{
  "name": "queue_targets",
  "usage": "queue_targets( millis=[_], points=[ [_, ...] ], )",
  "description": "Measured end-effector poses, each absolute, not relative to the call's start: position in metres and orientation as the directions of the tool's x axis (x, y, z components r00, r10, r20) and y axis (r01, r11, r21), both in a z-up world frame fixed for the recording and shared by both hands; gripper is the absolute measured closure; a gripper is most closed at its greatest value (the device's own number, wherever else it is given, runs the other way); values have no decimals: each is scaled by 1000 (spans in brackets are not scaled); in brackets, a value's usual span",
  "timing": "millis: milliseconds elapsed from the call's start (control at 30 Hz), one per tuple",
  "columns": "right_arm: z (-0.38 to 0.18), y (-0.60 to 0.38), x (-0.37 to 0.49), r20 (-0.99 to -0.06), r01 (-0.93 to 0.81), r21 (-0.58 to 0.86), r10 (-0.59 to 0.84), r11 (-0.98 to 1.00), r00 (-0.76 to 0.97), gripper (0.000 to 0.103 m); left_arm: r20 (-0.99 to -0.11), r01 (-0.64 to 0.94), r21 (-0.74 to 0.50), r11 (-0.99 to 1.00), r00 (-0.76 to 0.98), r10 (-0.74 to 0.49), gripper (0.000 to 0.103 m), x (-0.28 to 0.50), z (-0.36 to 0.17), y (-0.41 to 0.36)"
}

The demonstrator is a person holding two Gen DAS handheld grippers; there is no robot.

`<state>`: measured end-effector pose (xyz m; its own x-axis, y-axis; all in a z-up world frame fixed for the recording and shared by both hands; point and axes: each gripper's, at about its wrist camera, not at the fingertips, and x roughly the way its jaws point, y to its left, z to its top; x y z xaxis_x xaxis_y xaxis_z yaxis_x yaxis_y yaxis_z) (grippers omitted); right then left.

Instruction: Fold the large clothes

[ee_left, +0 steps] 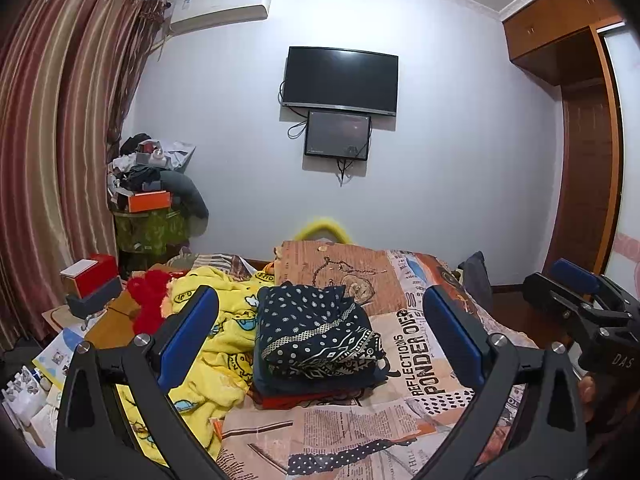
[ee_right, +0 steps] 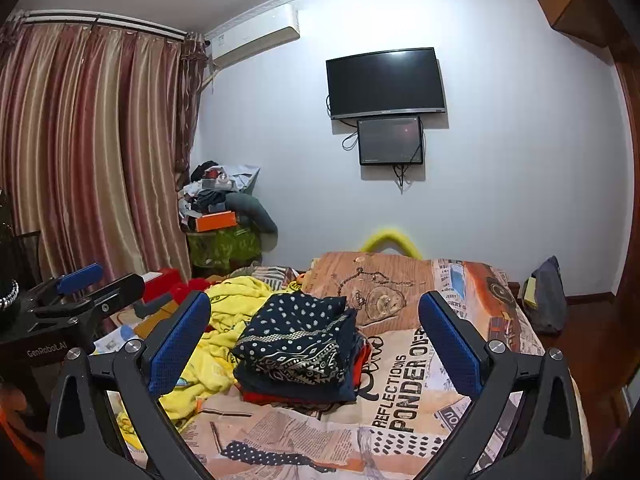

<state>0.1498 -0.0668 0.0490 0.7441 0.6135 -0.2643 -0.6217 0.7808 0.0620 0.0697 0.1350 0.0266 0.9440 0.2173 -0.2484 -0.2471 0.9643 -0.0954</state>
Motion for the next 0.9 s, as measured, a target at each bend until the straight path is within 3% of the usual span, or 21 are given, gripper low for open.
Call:
queue_targets(
  millis=[900],
  points=[
    [53,-70,149,-266,-621,76,616,780,741,0,-257,-209,-105,972,950,177,0,70,28,134]
  ],
)
